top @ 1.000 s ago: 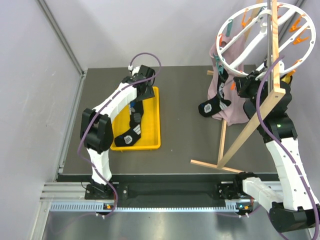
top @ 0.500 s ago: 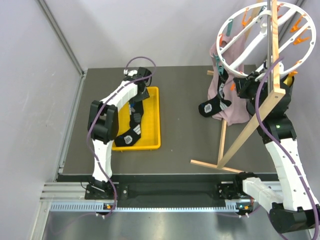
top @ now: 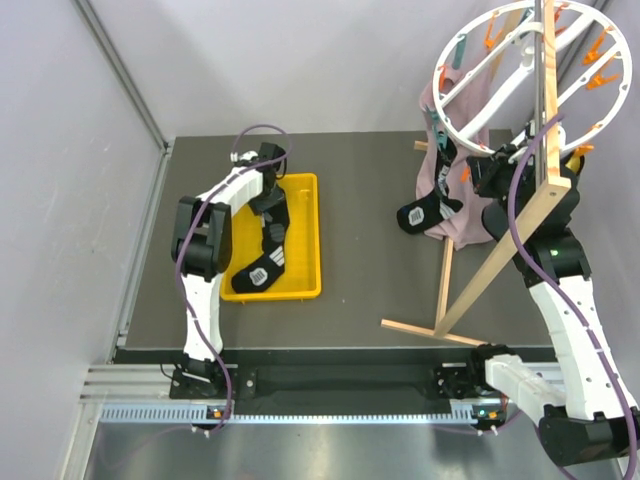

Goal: Clip the socks to the hanger
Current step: Pick up the sock from the bin, then clamp the sock onto the hanger.

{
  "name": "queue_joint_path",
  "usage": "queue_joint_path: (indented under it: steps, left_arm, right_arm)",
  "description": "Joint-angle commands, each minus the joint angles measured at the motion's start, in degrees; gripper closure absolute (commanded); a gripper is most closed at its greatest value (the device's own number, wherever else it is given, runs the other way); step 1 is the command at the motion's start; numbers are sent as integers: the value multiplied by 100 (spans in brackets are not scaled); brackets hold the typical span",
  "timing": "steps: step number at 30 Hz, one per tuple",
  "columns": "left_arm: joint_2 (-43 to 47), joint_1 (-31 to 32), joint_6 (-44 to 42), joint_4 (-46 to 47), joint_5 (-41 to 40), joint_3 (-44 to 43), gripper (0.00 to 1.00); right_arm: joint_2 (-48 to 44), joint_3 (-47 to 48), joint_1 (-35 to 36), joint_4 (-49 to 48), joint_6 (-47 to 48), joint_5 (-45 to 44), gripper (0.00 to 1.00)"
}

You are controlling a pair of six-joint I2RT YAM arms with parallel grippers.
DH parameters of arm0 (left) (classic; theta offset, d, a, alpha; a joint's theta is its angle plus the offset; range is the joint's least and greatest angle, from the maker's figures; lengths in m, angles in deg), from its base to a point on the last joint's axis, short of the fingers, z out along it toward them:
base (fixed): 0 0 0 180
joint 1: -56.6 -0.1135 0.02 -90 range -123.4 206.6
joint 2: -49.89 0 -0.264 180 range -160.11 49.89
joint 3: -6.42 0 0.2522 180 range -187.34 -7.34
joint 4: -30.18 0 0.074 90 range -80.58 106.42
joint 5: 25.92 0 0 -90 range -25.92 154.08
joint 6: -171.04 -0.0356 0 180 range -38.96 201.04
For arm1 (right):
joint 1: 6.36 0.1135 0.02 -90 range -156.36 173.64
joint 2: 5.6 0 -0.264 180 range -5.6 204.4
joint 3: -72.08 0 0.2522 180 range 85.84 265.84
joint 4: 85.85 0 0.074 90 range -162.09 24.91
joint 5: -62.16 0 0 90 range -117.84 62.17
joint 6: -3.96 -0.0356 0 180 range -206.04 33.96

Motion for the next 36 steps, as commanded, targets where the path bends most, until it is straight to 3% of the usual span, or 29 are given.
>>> queue_joint_path:
  steps: [1,5,7,10,14,16,20,22,24,30,36]
  left_arm:
    - [-329,5,49,237,249,291,48]
    - [-207,-4,32,404,320,493,68]
    - [-40,4,-21,422,337,546,86]
    - [336,4,-170,387,442,555,100]
    - [1268,13,-608,798,1310,817,100]
    - [2155,13,-715,1781,1829,1467,100]
    - [3465,74,-724,3531,3733,2434,100]
    - [3976,363,-811,4285,4168,2638,100]
    - [4292,932,-1232,4412,4379,2560,100]
    - [4224,2620,-2779,4457,4960,2147,100]
    - [3645,3221,-3027,4596,4784,1795,100]
  right_arm:
    - [45,-158,98,459,118,204,100]
    - [71,-114,98,503,127,212,100]
    - [88,-96,98,512,118,221,100]
    - [115,-87,106,530,110,204,100]
    - [159,-44,106,591,101,186,100]
    - [185,-17,98,626,92,203,100]
    - [246,35,98,670,13,300,100]
    - [264,62,98,671,-74,388,100]
    - [264,79,89,706,-119,458,100]
    - [97,211,89,793,-330,634,100]
    - [27,282,89,697,-690,1178,100]
